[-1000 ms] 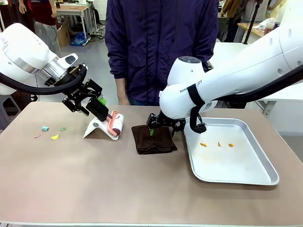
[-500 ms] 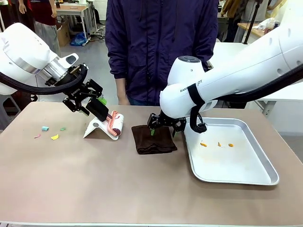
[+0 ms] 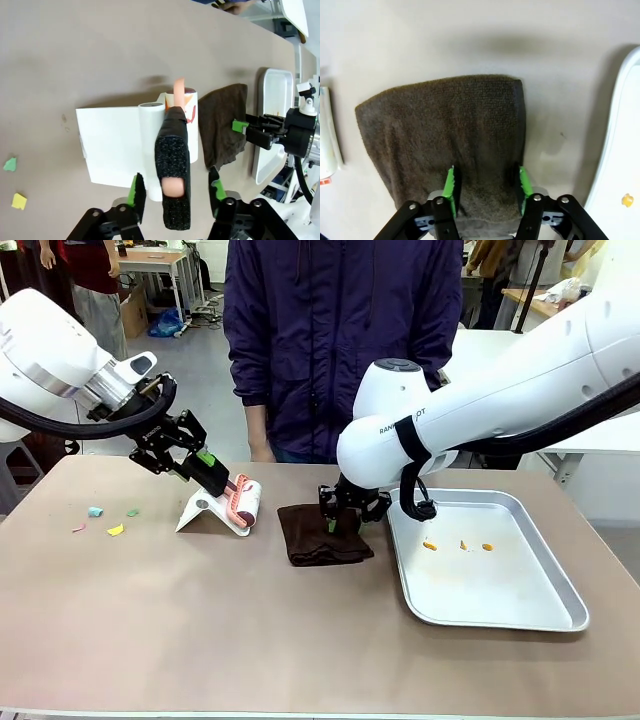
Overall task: Clean the surface of the table.
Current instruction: Hold the Lint Roller with your left hand and the towel with your right hand.
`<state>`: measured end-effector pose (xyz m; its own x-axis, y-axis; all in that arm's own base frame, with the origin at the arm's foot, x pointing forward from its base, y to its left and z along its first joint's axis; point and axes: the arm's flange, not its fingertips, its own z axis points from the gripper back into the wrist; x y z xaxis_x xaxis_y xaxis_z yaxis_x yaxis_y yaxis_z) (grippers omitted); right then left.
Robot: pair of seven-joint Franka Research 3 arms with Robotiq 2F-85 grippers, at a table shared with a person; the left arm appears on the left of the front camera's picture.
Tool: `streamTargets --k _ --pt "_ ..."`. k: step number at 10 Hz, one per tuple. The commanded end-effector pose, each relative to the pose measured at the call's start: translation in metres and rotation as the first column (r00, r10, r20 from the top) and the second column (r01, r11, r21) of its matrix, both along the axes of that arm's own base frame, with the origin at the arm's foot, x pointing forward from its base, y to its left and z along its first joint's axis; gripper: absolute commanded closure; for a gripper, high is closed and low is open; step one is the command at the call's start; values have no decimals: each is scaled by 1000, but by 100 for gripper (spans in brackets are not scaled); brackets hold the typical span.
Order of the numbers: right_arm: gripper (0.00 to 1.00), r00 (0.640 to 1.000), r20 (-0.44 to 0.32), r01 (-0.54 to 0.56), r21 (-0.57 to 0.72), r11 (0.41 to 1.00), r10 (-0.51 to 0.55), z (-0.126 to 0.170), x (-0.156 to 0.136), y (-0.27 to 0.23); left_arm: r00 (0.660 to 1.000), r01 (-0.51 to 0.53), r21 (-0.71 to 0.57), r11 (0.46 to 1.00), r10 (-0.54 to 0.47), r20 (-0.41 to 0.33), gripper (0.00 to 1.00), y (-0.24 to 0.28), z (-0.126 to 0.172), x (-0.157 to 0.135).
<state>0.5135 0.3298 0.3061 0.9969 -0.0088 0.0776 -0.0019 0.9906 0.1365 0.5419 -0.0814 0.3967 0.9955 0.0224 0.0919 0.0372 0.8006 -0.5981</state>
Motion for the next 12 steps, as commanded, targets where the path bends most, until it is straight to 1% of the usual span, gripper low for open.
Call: streamTargets --k 1,2,3,4,10,11,12 --pt "100 1000 9 11 -47 999 -11 -2 3 9 1000 -12 24 1000 12 7 100 1 -1 -1" --pt "97 1000 5 8 -49 999 -8 -2 2 9 1000 -12 16 1000 12 11 87 0 -1 -1" --pt "100 1000 4 6 -49 999 -6 -3 2 10 1000 -8 6 1000 8 17 96 0 -1 -2" --pt "100 1000 2 8 -48 999 -8 -3 2 10 1000 -5 0 1000 5 23 100 0 -1 -2" --pt "100 1000 -11 0 -18 1000 0 -4 2 8 999 -8 -38 999 10 53 100 -1 5 -5" --pt "100 1000 -6 -4 48 999 5 4 1 -2 998 -2 -67 998 6 60 100 0 8 -8" --pt "100 1000 4 3 140 990 -3 16 2 -17 997 9 -92 996 -2 76 100 2 12 -13"
